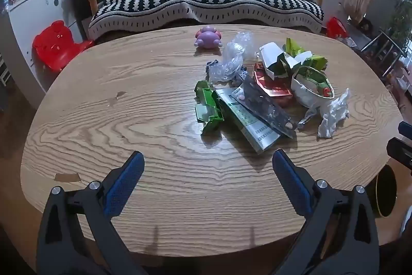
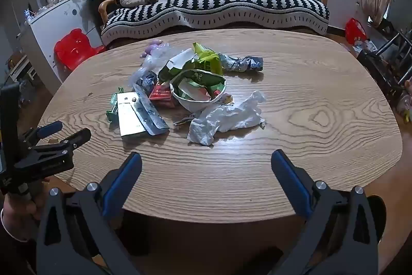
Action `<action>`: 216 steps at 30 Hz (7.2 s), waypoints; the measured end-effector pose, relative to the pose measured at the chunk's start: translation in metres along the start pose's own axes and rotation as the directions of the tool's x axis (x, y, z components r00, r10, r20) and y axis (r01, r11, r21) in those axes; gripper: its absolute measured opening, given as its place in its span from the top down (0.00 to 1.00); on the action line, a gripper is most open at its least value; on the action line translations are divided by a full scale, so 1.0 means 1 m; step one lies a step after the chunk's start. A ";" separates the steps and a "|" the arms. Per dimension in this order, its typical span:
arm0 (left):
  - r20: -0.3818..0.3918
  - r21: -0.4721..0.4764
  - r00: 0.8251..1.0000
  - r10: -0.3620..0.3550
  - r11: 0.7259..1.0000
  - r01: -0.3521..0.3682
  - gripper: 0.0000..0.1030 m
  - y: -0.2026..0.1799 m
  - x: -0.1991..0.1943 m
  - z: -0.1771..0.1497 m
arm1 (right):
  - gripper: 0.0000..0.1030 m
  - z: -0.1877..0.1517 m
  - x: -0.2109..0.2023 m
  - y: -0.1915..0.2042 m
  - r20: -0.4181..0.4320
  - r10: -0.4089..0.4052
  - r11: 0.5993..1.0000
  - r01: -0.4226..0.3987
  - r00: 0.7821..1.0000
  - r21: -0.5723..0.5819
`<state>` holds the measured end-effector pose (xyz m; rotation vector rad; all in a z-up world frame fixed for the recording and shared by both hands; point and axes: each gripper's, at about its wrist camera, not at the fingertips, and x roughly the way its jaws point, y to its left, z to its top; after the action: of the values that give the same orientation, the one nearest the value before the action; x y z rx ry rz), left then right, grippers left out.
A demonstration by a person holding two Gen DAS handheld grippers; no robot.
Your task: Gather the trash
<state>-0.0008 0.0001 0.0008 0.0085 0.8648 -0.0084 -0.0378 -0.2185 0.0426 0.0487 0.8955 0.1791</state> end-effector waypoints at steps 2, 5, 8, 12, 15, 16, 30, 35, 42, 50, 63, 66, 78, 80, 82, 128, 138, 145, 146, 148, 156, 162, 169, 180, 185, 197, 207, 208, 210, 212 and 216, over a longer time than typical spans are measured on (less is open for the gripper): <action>-0.005 -0.002 1.000 -0.001 1.000 0.001 0.06 0.001 0.000 -0.001 | 0.06 0.000 -0.001 -0.002 0.013 0.007 1.000 -0.007 1.000 0.013; -0.020 -0.015 1.000 -0.015 1.000 0.015 0.06 0.004 0.001 -0.001 | 0.06 0.001 0.000 -0.002 0.005 0.005 1.000 -0.005 1.000 0.012; -0.022 -0.021 1.000 -0.015 1.000 0.015 0.06 0.010 -0.002 0.000 | 0.06 0.000 0.000 -0.002 0.006 0.006 1.000 -0.006 1.000 0.010; -0.030 -0.007 1.000 0.002 1.000 -0.002 0.06 0.005 0.003 -0.003 | 0.06 -0.001 0.004 -0.002 -0.004 0.006 1.000 -0.006 1.000 0.012; -0.032 -0.004 0.999 0.003 1.000 -0.004 0.06 0.005 0.003 -0.004 | 0.06 -0.001 0.002 -0.002 0.000 0.004 1.000 -0.004 1.000 0.010; -0.032 -0.003 0.999 0.004 1.000 -0.004 0.06 0.003 0.002 -0.003 | 0.06 -0.002 0.002 -0.001 0.001 0.002 1.000 -0.002 1.000 0.008; -0.033 0.007 0.999 0.010 1.000 -0.010 0.06 -0.001 0.004 -0.002 | 0.06 0.000 0.003 0.001 0.002 0.000 1.000 0.000 1.000 0.000; -0.031 0.006 0.999 0.010 1.000 -0.010 0.06 -0.001 0.003 -0.003 | 0.06 0.000 0.003 0.001 0.001 0.001 1.000 -0.001 1.000 0.000; -0.032 0.009 0.999 0.010 1.000 -0.009 0.06 -0.001 0.002 -0.002 | 0.06 0.000 0.003 0.002 0.002 0.000 1.000 0.000 1.000 0.000; -0.033 0.007 0.999 0.009 1.000 -0.009 0.06 -0.001 0.002 -0.002 | 0.06 0.000 0.003 0.002 0.001 0.001 1.000 -0.001 1.000 0.000; -0.033 0.007 0.999 0.009 1.000 -0.008 0.06 -0.001 0.002 -0.002 | 0.06 0.000 0.002 0.003 0.002 0.000 1.000 0.000 1.000 -0.001; -0.033 0.006 0.999 0.008 1.000 -0.008 0.06 -0.001 0.002 -0.002 | 0.06 0.000 0.002 0.003 0.001 0.001 1.000 -0.001 1.000 0.000; -0.034 0.008 0.999 0.008 1.000 -0.008 0.06 -0.002 0.002 -0.003 | 0.06 0.000 0.002 0.003 0.002 0.001 1.000 -0.001 1.000 -0.001; -0.034 0.008 0.999 0.008 1.000 -0.008 0.06 -0.002 0.002 -0.003 | 0.06 0.000 0.002 0.002 0.002 0.001 1.000 -0.001 1.000 0.000; -0.034 0.007 0.999 0.009 1.000 -0.008 0.06 -0.002 0.002 -0.003 | 0.06 0.000 0.002 0.003 0.002 0.001 1.000 -0.001 1.000 0.000; -0.133 0.079 0.991 0.004 0.997 0.007 0.09 0.008 0.114 0.023 | 0.08 0.039 0.125 -0.029 -0.156 -0.091 0.995 0.096 0.984 0.028; -0.094 0.150 0.995 -0.022 0.988 0.036 0.78 0.003 0.101 0.027 | 0.82 0.043 0.129 -0.035 -0.175 -0.033 0.998 0.043 0.984 0.054; -0.068 0.091 0.996 -0.051 0.994 0.057 0.78 0.011 0.072 0.040 | 0.91 0.037 0.093 -0.040 -0.096 -0.017 0.998 0.023 0.995 0.061; -0.067 0.078 0.996 -0.055 0.995 0.060 0.78 0.011 0.068 0.042 | 0.95 0.036 0.087 -0.041 -0.083 -0.015 0.998 0.021 0.996 0.065; -0.053 0.074 0.997 -0.063 0.995 0.066 0.78 0.009 0.059 0.044 | 0.95 0.035 0.072 -0.046 -0.055 -0.015 0.998 0.019 0.998 0.066; -0.004 0.086 0.992 -0.125 0.988 0.125 0.78 -0.033 0.030 0.052 | 0.95 0.026 0.032 -0.088 0.018 0.003 0.988 -0.006 1.000 0.155; -0.005 0.171 0.981 -0.196 0.966 0.194 0.78 -0.095 0.020 0.050 | 0.95 0.018 0.007 -0.115 0.059 -0.030 0.980 0.018 0.998 0.198; -0.008 0.286 0.951 -0.308 0.911 0.298 0.78 -0.172 0.003 0.045 | 0.95 0.008 -0.028 -0.152 0.112 -0.077 0.962 0.045 0.991 0.269; -0.145 0.456 0.840 -0.523 0.718 0.526 0.78 -0.335 -0.004 0.010 | 0.95 -0.070 -0.113 -0.272 0.129 -0.313 0.832 0.206 0.941 0.515; -0.259 0.485 0.758 -0.599 0.598 0.638 0.78 -0.416 -0.017 -0.023 | 0.95 -0.131 -0.141 -0.330 0.065 -0.384 0.740 0.265 0.921 0.619; -0.520 0.481 0.637 -0.570 0.421 0.769 0.78 -0.564 0.021 -0.117 | 0.95 -0.261 -0.135 -0.446 -0.126 -0.294 0.497 0.264 0.948 0.826; -0.568 0.484 0.622 -0.539 0.393 0.782 0.78 -0.601 0.051 -0.140 | 0.95 -0.291 -0.127 -0.461 -0.147 -0.245 0.425 0.242 0.958 0.872; -0.571 0.485 0.620 -0.538 0.388 0.783 0.78 -0.602 0.051 -0.141 | 0.95 -0.285 -0.121 -0.464 -0.147 -0.243 0.420 0.241 0.959 0.875; -0.573 0.490 0.619 -0.538 0.381 0.784 0.73 -0.603 0.051 -0.140 | 0.95 -0.287 -0.121 -0.465 -0.141 -0.240 0.407 0.231 0.960 0.884; -0.557 0.510 0.634 -0.537 0.381 0.771 0.47 -0.603 0.050 -0.142 | 0.95 -0.287 -0.121 -0.468 -0.132 -0.237 0.404 0.221 0.963 0.887; -0.538 0.510 0.644 -0.544 0.398 0.763 0.32 -0.598 0.047 -0.136 | 0.83 -0.284 -0.121 -0.468 -0.123 -0.231 0.408 0.211 0.965 0.888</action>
<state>-0.0803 -0.5969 -0.1254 0.4073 1.0668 -1.1693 -0.2706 -0.7097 -0.0962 0.9528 0.8786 -0.5976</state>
